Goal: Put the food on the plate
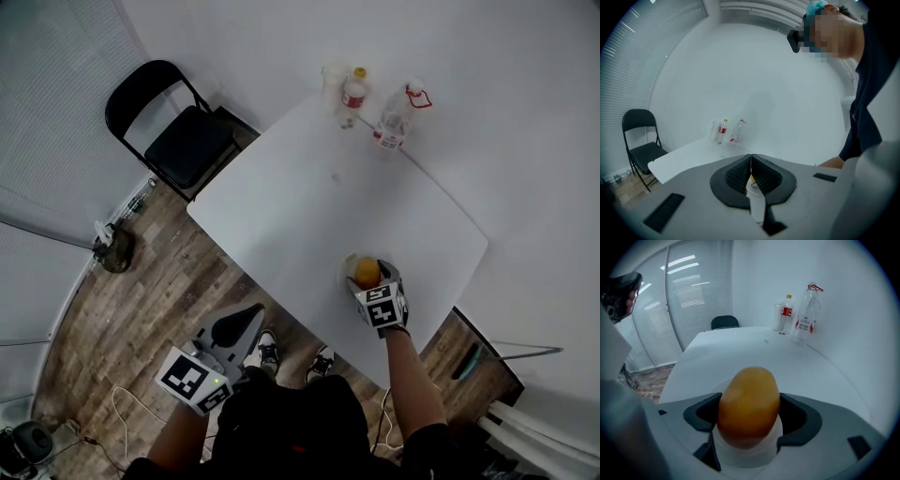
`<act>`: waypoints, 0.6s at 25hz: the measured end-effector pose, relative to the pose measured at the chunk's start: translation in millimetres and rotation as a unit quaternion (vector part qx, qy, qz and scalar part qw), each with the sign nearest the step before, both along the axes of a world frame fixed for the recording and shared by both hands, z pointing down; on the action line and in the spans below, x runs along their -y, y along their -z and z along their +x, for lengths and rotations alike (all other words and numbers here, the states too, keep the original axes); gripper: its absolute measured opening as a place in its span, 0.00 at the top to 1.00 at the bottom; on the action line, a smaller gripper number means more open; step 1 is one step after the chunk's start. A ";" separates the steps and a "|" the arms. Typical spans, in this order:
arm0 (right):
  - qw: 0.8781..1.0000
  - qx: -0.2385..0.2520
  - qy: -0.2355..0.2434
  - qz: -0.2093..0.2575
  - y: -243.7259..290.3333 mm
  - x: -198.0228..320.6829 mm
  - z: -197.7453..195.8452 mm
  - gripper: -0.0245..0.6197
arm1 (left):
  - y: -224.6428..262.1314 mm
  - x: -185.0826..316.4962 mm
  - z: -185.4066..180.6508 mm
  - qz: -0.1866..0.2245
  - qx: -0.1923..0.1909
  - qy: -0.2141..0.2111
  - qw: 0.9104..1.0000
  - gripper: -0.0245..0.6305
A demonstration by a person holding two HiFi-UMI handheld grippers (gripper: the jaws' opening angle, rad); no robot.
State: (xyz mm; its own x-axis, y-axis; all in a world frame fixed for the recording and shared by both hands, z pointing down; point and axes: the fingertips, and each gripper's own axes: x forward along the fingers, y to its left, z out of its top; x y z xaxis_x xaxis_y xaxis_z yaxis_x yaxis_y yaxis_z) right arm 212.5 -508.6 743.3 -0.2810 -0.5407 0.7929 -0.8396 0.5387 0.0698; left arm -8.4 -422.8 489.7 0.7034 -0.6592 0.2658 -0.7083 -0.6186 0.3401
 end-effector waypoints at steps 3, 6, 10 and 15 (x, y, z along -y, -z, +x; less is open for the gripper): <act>1.000 0.000 -0.008 0.001 3.8 1.2 1.9 0.40 | -1.3 1.7 0.0 -0.004 -0.002 -0.001 1.000 0.93; 1.000 0.009 -0.015 0.016 14.9 0.8 2.9 0.40 | 2.0 1.6 0.1 -0.001 -0.006 -0.001 1.000 0.93; 0.998 0.025 -0.021 0.047 51.9 -6.3 3.7 0.40 | 8.8 -0.7 1.6 0.004 -0.013 -0.009 1.000 0.93; 0.987 0.089 -0.038 0.130 140.1 -26.3 1.9 0.40 | 24.4 -5.3 6.6 0.023 -0.020 -0.024 0.999 0.93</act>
State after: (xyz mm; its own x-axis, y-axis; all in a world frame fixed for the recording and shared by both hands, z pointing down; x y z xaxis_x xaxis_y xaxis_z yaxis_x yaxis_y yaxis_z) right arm 214.4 -482.2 603.2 -0.3537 -0.7445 0.5663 -0.8886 0.4565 0.0452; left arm -1.8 -417.5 465.3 0.7438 -0.6355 0.2069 -0.6639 -0.6666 0.3390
